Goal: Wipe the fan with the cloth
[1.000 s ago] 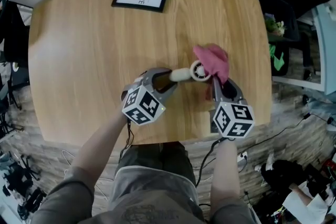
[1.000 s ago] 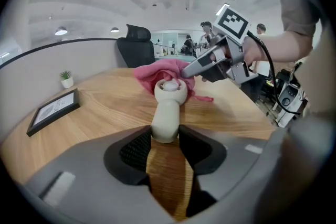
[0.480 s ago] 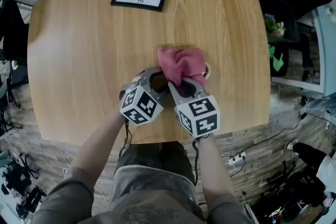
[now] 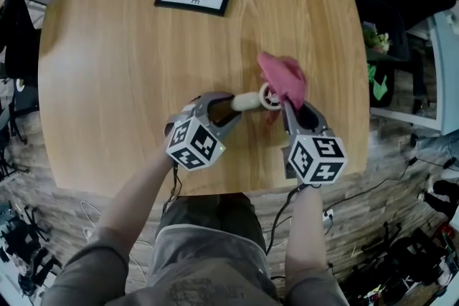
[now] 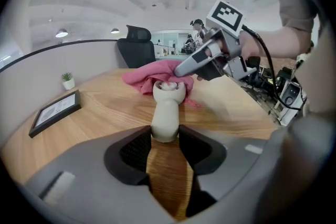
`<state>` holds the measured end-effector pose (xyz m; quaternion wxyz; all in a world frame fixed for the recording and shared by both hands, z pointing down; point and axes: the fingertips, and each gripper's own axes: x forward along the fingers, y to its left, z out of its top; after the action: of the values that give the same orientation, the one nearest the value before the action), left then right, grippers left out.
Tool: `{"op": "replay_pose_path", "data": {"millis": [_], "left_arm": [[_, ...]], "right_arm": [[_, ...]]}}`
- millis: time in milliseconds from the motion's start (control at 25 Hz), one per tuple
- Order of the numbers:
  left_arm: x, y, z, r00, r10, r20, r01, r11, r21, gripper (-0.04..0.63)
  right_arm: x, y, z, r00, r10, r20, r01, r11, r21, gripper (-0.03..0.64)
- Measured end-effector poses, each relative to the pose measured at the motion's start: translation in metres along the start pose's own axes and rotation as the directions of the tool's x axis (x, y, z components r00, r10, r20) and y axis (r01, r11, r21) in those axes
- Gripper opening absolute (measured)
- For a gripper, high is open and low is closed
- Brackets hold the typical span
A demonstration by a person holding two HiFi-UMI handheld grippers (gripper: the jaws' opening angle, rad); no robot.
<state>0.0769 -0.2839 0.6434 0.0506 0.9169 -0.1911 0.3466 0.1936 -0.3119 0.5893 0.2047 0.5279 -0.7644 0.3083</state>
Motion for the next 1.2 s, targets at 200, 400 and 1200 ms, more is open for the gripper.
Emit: {"op": "replay_pose_path", "data": {"millis": [200, 400, 1200], "left_arm": [[0.000, 0.001, 0.000, 1.000, 0.006, 0.001, -0.006, 1.000, 0.006, 0.166], [0.000, 0.001, 0.001, 1.000, 0.011, 0.003, -0.011, 1.000, 0.009, 0.166], [0.000, 0.000, -0.002, 1.000, 0.021, 0.001, -0.021, 1.000, 0.022, 0.164]], "right_arm": [[0.009, 0.012, 0.004, 1.000, -0.020, -0.002, 0.020, 0.997, -0.078, 0.077], [0.027, 0.062, -0.005, 0.998, 0.063, -0.010, -0.064, 0.993, -0.097, 0.078], [0.007, 0.020, -0.003, 0.999, -0.044, -0.030, 0.046, 0.998, 0.043, 0.078]]}}
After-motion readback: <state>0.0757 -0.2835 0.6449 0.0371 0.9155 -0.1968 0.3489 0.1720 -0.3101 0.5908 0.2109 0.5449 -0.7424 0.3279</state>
